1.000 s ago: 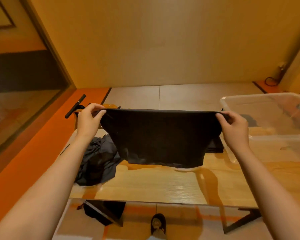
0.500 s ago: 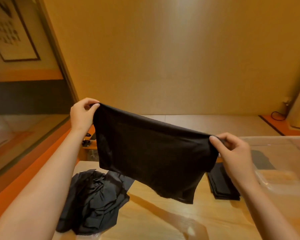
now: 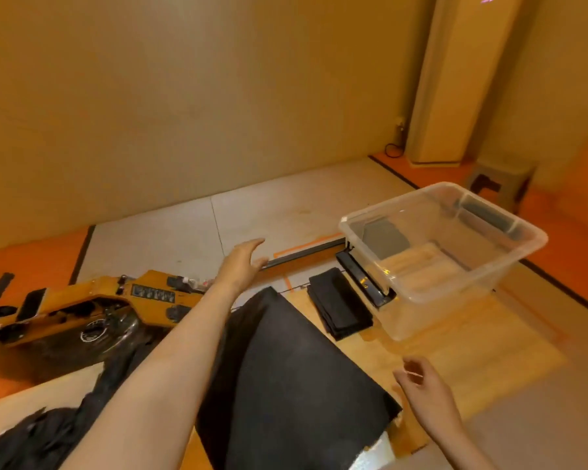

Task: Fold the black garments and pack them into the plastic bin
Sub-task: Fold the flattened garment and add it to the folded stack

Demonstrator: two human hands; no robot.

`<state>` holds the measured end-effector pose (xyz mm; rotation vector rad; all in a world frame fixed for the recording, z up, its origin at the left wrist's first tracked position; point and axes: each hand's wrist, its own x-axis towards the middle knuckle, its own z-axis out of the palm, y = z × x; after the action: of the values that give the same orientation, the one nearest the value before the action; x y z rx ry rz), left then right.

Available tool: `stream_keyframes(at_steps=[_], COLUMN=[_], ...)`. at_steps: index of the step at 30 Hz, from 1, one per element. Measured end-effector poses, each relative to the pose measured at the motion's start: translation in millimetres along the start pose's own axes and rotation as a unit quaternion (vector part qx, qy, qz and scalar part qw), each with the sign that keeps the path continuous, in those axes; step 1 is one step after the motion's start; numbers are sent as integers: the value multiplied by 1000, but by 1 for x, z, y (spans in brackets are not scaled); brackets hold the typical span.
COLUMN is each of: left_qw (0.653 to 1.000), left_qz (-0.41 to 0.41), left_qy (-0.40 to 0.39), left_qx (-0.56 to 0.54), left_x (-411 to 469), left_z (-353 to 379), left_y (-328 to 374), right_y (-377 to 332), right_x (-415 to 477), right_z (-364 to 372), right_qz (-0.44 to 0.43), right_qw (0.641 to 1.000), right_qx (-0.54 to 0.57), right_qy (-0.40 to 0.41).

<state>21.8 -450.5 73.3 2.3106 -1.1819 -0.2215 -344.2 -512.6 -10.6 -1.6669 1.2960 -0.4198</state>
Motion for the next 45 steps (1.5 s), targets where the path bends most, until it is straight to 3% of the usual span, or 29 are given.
stream_keyframes(at_steps=[3, 7, 14, 16, 19, 23, 28, 32, 37, 41, 45], left_qw=[998, 997, 977, 966, 954, 958, 971, 985, 969, 974, 982], left_qz=[6, -47, -184, -227, -258, -213, -174, -115, -69, -93, -55], left_qy=[-63, -55, -22, -38, -72, -114, -92, -77, -146, -113, -72], left_qx=[-7, 1, 107, 117, 133, 157, 138, 99, 187, 176, 167], left_x=[-35, -112, -271, -298, -322, -329, -320, -362, -400, -405, -423], left_z=[50, 95, 161, 172, 187, 177, 140, 140, 158, 160, 152], left_y=[-3, -17, -26, -27, -37, -74, -100, -84, -88, -94, -93], right_y=[28, 41, 61, 72, 93, 105, 107, 107, 121, 128, 137], right_x=[-6, -13, -15, -14, -17, -46, -51, -31, -27, -30, -36], right_z=[1, 23, 72, 80, 88, 101, 102, 86, 73, 74, 62], right_qz=[-16, -112, -349, -368, -327, -288, -319, -367, -396, -411, -423], right_qw=[996, 974, 845, 817, 812, 836, 839, 807, 731, 744, 739], right_qx=[-91, -183, -368, -408, -449, -428, -405, -403, -473, -466, -444], right_qy=[-9, -70, -170, -178, -182, -189, -177, -229, -292, -245, -278])
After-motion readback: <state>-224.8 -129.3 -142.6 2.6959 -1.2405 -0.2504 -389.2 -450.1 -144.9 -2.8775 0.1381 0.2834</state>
